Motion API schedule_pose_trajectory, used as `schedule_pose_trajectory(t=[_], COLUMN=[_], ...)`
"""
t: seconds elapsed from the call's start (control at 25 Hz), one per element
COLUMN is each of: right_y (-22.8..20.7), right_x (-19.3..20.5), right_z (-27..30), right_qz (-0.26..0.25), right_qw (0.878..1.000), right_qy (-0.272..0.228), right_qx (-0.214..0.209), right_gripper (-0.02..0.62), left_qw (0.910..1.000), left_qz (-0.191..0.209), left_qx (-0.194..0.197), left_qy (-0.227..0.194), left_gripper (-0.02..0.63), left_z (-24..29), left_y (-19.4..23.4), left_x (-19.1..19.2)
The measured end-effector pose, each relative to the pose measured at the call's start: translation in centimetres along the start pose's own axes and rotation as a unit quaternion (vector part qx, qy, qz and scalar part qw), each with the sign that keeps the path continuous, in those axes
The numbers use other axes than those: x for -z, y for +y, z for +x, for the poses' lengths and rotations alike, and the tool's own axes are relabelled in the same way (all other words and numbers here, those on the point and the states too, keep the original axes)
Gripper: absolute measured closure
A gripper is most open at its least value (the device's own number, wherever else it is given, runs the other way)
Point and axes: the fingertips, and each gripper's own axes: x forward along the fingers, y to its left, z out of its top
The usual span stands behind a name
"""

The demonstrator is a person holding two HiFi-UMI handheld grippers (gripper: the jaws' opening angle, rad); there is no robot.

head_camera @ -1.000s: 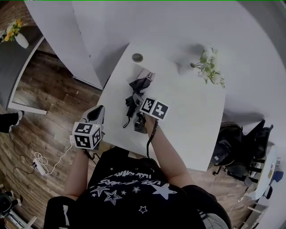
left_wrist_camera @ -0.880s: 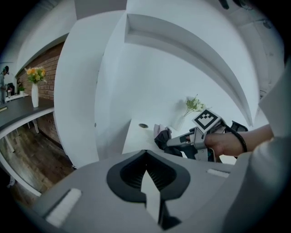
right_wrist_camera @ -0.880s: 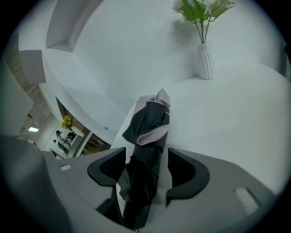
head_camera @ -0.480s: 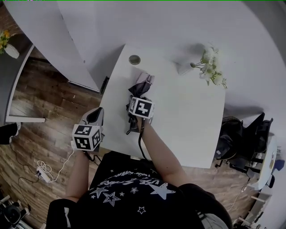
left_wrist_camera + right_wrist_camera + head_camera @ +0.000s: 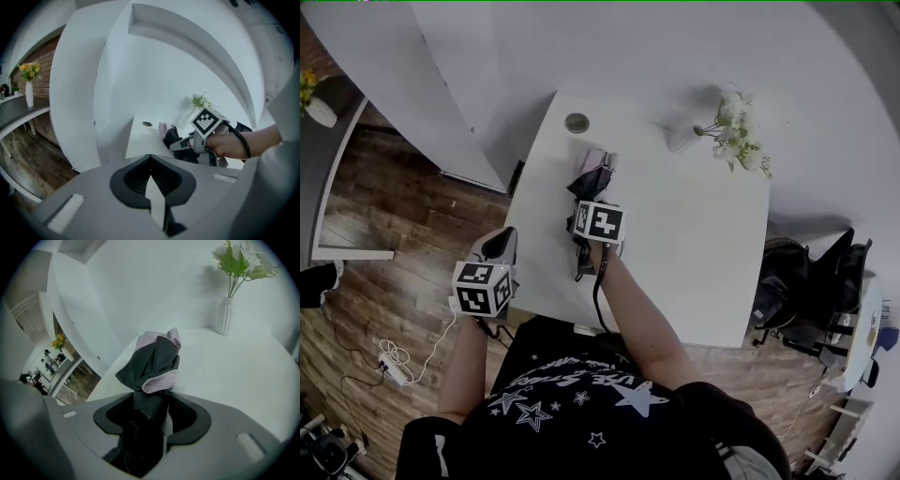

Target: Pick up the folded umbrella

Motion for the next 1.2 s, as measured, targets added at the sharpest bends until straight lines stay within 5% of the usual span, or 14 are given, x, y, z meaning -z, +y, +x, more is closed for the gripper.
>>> schedule_pose_trajectory(t=[0.2, 0.72, 1.2], right_y=[-0.9, -2.5, -6.5], right_x=[-0.5, -1.8, 1.5], right_z=[-1.7, -9.9, -16.7], right_qz=[0.022, -0.018, -0.050], right_qw=[0.999, 0.991, 0.980], right_qy=[-0.017, -0.064, -0.077], right_qx=[-0.036, -0.116, -0.175], right_gripper=[0.348, 0.347, 0.347], left_qw=[0.9998, 0.9985, 0.9947], left_qz=[-0.004, 0.006, 0.005], left_qx=[-0.012, -0.031, -0.071], left_qy=[-0.013, -0.044, -0.075], left_gripper=[0.606, 0.606, 0.606], left_z=[-0.7, -3.5, -7.2], left_y=[-0.6, -7.8, -15.3], left_x=[-0.5, -0.6, 2.0])
